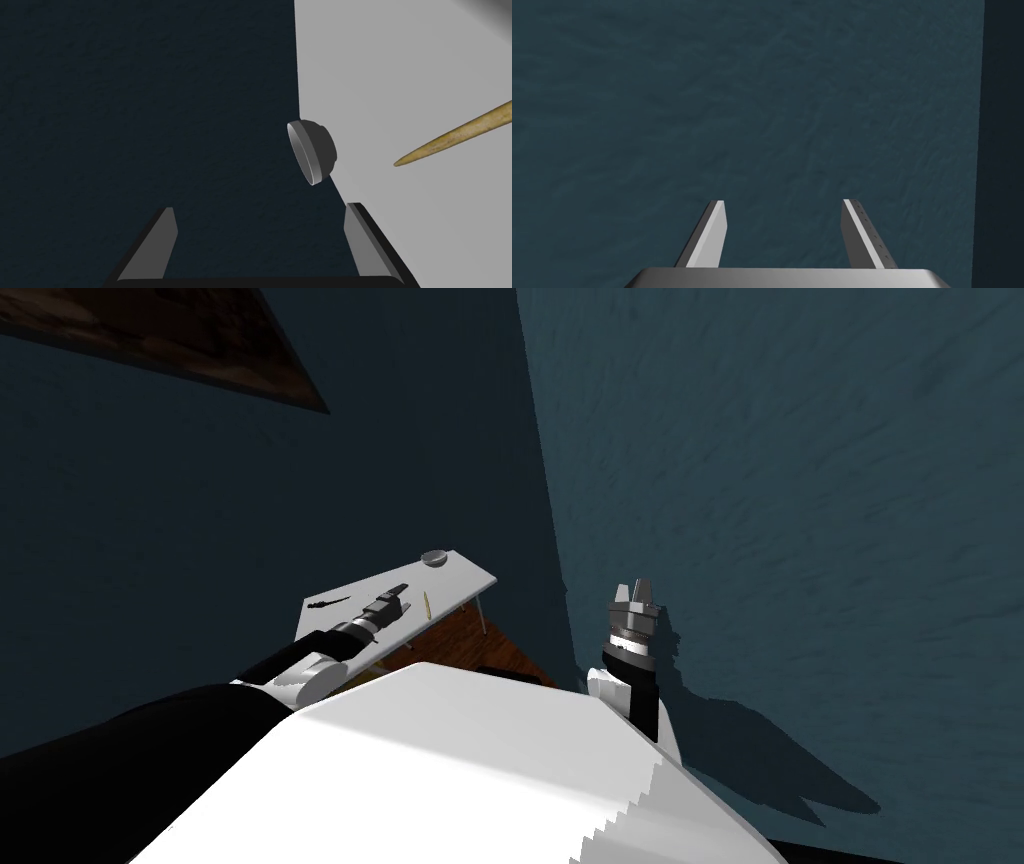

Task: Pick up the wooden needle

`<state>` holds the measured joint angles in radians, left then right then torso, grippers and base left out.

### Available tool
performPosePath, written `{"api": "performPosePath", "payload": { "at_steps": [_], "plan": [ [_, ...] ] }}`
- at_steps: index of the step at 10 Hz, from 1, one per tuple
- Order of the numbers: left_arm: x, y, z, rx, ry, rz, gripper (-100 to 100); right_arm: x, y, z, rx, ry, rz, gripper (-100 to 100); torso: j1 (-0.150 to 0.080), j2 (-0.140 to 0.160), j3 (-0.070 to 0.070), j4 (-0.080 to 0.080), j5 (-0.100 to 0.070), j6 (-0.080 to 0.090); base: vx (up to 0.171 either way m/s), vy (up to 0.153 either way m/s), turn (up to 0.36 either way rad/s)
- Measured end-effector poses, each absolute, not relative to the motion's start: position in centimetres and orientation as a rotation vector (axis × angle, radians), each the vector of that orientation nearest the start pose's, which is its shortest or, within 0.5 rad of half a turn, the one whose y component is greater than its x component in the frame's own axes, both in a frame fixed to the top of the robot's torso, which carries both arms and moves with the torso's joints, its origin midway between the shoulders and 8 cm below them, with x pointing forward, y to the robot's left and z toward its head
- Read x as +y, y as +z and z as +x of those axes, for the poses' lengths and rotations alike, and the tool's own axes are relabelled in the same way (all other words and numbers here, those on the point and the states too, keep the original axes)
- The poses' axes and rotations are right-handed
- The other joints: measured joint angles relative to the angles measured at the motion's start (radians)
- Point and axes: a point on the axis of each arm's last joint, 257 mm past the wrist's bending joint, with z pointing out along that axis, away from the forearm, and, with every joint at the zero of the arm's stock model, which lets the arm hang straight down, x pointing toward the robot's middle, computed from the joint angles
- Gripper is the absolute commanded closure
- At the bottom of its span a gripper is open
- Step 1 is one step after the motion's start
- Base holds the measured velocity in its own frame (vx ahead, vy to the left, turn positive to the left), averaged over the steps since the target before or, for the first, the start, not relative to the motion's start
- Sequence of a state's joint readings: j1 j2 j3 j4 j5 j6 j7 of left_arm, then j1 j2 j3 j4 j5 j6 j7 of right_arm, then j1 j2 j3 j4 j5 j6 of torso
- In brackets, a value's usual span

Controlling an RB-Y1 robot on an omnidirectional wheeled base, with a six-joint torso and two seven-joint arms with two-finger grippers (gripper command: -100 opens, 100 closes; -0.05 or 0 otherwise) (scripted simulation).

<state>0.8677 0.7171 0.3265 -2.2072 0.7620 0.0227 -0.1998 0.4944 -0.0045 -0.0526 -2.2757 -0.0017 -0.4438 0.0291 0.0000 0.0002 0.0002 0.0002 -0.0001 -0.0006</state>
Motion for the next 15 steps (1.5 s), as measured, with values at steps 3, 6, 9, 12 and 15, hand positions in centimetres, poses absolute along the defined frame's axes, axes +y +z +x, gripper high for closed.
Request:
{"api": "performPosePath", "payload": {
  "at_steps": [3,6,9,12,15],
  "plan": [
    [46.8,-18.3,31.2,1.516,-0.799,-1.225,-100,-29.9,1.5,35.1,0.654,1.213,0.683,0,0.000,0.000,0.000,0.000,0.000,0.001,0.012,-0.017,-0.131],
    [48.0,-20.8,30.1,1.609,-0.733,-1.285,-100,-29.9,1.5,35.1,0.654,1.213,0.683,0,0.001,-0.001,-0.001,0.000,0.000,0.000,0.025,-0.013,-0.161],
    [49.7,-23.2,27.8,1.721,-0.647,-1.354,-100,-29.9,1.5,35.1,0.654,1.213,0.683,0,0.001,-0.002,-0.001,0.000,0.000,0.000,0.028,-0.006,-0.113],
    [50.9,-25.2,26.3,1.816,-0.572,-1.411,-100,-29.9,1.5,35.1,0.654,1.212,0.683,0,0.002,-0.002,-0.001,0.000,0.000,0.000,0.033,0.004,-0.144],
    [52.6,-27.9,23.2,1.948,-0.456,-1.481,-100,-29.9,1.5,35.1,0.655,1.212,0.683,0,0.002,-0.003,-0.002,-0.001,0.001,-0.001,0.048,0.015,-0.181]
  ]
}}
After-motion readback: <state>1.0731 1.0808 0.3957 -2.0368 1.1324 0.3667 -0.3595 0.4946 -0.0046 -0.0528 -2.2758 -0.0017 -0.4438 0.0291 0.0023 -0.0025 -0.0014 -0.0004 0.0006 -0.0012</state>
